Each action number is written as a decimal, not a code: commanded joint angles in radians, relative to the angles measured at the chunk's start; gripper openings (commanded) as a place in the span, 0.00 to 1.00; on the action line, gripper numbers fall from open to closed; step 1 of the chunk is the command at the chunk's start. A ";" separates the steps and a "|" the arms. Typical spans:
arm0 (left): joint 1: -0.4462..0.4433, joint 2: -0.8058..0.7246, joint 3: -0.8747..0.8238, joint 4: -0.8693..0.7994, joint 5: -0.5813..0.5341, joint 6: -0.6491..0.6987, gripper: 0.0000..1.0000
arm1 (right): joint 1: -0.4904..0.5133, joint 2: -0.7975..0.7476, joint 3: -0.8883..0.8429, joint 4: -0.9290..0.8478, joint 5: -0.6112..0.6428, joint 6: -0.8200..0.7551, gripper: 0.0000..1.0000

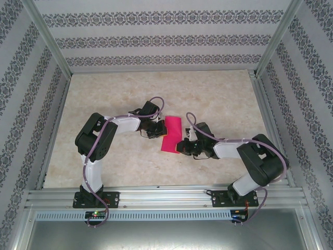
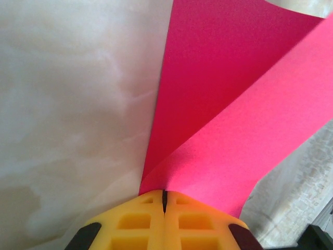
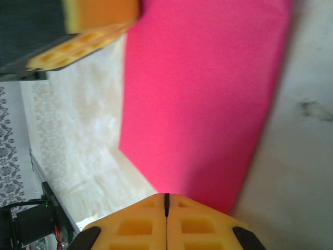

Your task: Fold a paper plane with a square sheet of paper (pick it up from the middle)

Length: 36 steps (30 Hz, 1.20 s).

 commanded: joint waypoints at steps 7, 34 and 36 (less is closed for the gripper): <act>-0.016 0.051 -0.001 -0.084 -0.046 0.023 0.00 | 0.015 0.051 -0.013 -0.006 0.030 -0.036 0.07; -0.016 0.063 0.004 -0.094 -0.041 0.030 0.00 | -0.159 0.173 0.267 -0.068 -0.034 -0.129 0.09; -0.017 0.063 0.003 -0.097 -0.040 0.033 0.00 | -0.164 0.202 0.274 -0.068 -0.034 -0.139 0.09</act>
